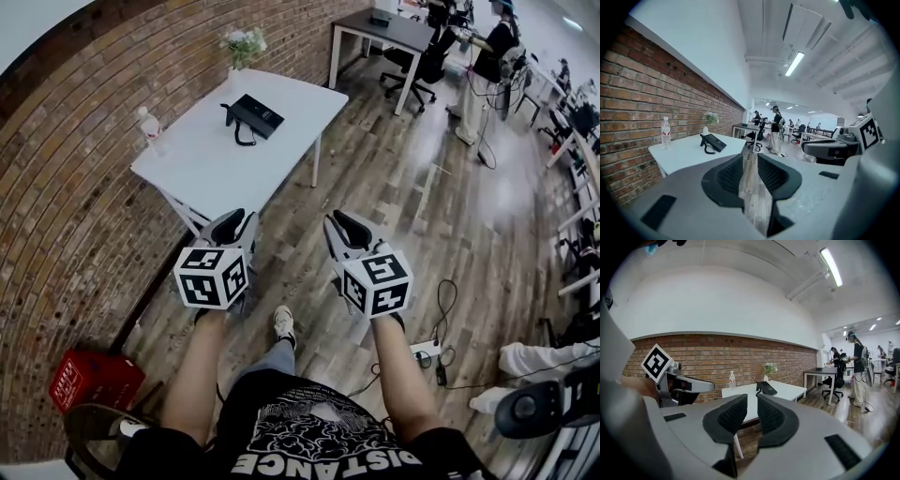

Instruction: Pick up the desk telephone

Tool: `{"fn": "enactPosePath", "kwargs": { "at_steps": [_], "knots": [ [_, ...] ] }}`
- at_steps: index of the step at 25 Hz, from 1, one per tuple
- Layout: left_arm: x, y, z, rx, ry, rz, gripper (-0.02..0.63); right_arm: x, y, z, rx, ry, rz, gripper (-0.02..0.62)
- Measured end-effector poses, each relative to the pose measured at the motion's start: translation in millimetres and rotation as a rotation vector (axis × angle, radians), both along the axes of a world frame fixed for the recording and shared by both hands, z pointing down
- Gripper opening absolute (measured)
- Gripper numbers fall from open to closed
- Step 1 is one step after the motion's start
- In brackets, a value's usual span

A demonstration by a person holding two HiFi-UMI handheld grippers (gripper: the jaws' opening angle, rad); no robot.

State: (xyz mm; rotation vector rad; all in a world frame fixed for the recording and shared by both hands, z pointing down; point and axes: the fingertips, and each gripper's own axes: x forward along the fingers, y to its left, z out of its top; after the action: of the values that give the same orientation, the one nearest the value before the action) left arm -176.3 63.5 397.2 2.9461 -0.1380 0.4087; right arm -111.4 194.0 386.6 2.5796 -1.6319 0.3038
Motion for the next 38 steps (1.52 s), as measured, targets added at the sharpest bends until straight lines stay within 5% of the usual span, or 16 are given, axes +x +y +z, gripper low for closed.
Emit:
{"fn": "enactPosePath", "kwargs": {
  "at_steps": [19, 38],
  "knots": [
    [184, -154, 17, -0.08, -0.045, 0.01, 0.135, 177, -158, 6, -0.054, -0.039, -0.025, 0.11],
    [258, -261, 42, -0.159, -0.057, -0.028, 0.149, 261, -272, 23, -0.098, -0.074, -0.08, 0.15]
  ]
}}
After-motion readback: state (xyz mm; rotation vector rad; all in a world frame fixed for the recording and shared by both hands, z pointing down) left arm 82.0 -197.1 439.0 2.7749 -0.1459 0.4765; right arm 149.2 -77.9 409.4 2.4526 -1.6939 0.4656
